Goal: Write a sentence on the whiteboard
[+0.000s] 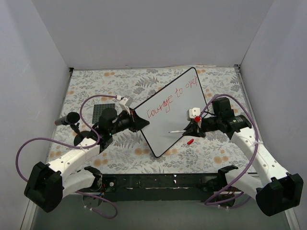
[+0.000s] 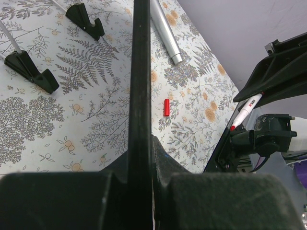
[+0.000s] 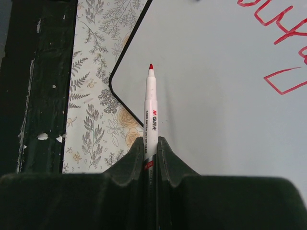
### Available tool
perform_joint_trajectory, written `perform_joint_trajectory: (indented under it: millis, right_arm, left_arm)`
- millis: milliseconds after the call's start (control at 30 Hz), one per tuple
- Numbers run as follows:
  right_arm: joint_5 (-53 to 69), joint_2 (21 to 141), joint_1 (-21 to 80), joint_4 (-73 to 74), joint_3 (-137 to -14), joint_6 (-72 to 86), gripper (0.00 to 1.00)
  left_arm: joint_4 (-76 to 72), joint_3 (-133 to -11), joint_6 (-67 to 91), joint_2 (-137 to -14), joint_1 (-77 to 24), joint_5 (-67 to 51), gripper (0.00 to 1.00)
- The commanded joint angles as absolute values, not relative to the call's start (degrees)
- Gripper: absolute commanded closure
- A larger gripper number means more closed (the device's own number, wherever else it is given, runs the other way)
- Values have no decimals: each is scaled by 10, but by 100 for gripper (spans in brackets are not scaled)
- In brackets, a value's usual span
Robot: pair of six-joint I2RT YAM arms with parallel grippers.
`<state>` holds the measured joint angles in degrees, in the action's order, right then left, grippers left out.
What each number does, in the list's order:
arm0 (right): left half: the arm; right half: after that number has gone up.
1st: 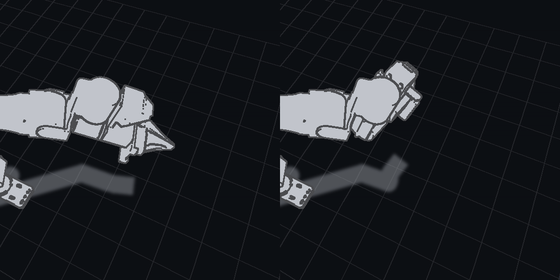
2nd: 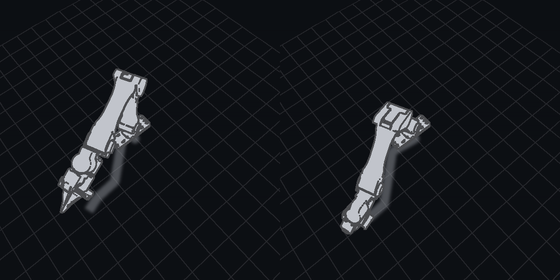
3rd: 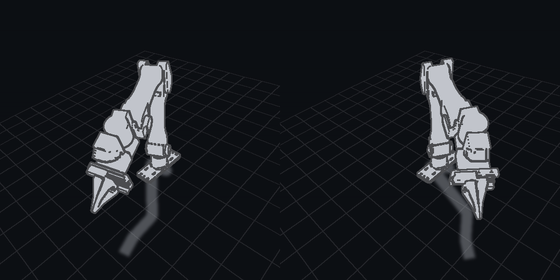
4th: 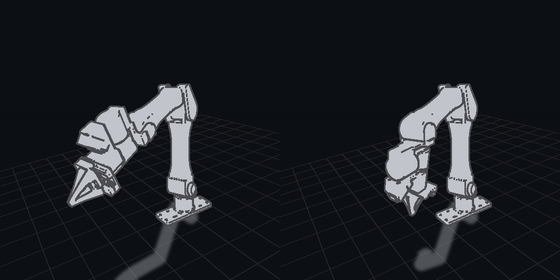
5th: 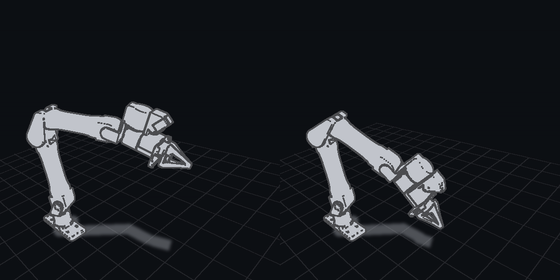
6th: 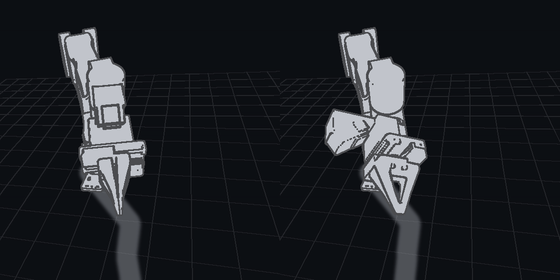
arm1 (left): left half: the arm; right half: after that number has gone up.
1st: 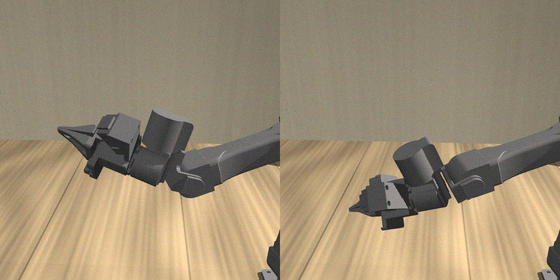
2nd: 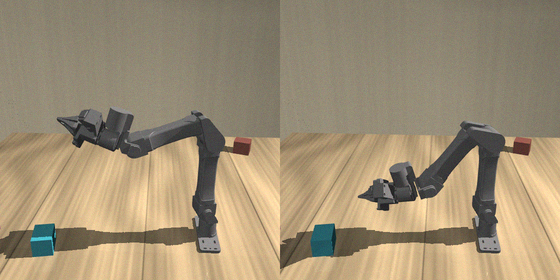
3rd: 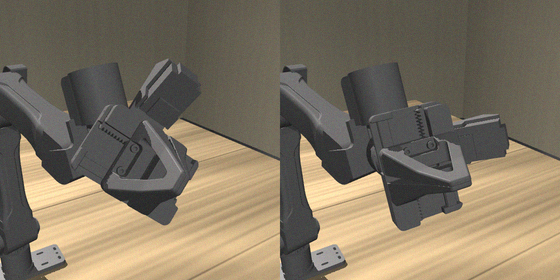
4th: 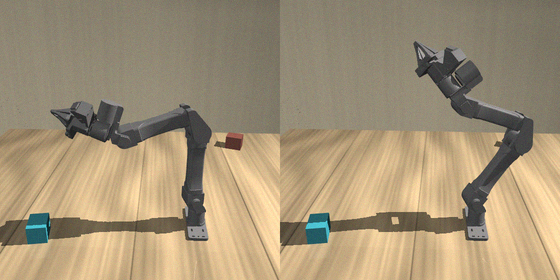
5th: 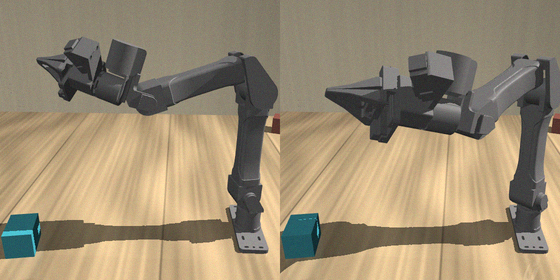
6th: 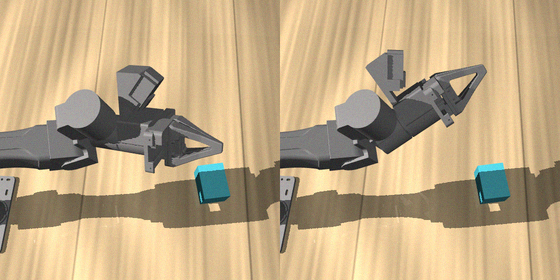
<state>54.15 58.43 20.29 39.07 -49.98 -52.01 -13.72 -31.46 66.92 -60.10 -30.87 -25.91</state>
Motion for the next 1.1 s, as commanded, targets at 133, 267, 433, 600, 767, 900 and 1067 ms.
perform_joint_trajectory:
  millis: [133, 267, 433, 600, 767, 900, 1067]
  right_arm:
    - [543, 586, 206, 387, -509, -517, 99]
    - [539, 593, 206, 388, -512, -519, 99]
    - [534, 598, 205, 388, -519, -519, 99]
    - [528, 606, 212, 376, -519, -520, 99]
    - [497, 625, 250, 360, -529, -506, 99]
    - [447, 626, 317, 280, -514, -449, 99]
    - [371, 626, 360, 211, -495, -381, 99]
  left_arm:
    - [-178, -318, 662, -568, -310, -255, 100]
    - [-178, -318, 660, -569, -310, -256, 100]
    - [-177, -317, 660, -566, -310, -257, 100]
    - [-176, -317, 664, -563, -310, -255, 100]
    - [-178, -315, 670, -559, -310, -252, 100]
    - [-186, -309, 676, -559, -310, -249, 100]
    - [-197, -300, 684, -563, -310, -246, 100]
